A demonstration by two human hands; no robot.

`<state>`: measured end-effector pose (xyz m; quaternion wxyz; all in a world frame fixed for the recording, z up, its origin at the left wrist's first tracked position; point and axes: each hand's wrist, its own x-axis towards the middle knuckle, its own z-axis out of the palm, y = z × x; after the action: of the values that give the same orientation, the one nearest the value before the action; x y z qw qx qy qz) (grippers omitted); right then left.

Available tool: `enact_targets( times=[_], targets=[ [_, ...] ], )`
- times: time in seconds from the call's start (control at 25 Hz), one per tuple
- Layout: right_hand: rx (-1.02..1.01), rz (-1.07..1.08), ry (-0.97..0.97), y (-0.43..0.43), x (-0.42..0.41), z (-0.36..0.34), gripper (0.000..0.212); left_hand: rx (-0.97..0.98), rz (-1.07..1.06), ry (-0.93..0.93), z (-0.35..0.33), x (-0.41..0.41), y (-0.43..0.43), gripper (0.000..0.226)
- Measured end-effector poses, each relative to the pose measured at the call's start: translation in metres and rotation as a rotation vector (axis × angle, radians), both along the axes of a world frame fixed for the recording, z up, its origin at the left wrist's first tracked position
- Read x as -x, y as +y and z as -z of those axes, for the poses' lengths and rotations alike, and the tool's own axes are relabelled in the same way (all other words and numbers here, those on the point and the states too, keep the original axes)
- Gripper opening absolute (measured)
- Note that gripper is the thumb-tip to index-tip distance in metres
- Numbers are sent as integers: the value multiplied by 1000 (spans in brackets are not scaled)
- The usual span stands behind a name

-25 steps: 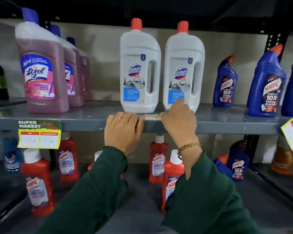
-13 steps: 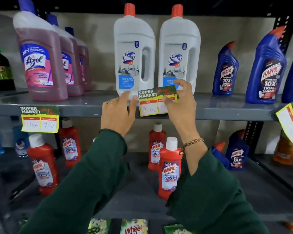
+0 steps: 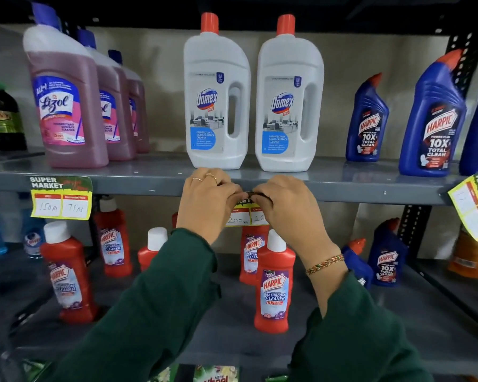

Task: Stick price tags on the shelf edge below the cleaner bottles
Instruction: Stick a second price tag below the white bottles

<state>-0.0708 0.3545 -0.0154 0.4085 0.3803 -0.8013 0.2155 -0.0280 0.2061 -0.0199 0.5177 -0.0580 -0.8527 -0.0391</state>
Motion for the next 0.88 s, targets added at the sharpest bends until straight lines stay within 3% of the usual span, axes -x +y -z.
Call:
enact_targets(
  times=[0.16,0.28,0.48,0.88],
  targets=[
    [76,68,-70,-3,0,-5,23,-30,-100,-21,-7,-3,8,17],
    [126,82,-71,-3,0,-9,24,-42,-32,-84,-13,-2,9,15],
    [80,95,-256,-4,4,-24,27,-16,-2,-116,-13,4,7,18],
    [164,40,-368,-7,4,-35,29,-133,4,-148,-26,-1,11,21]
  ],
)
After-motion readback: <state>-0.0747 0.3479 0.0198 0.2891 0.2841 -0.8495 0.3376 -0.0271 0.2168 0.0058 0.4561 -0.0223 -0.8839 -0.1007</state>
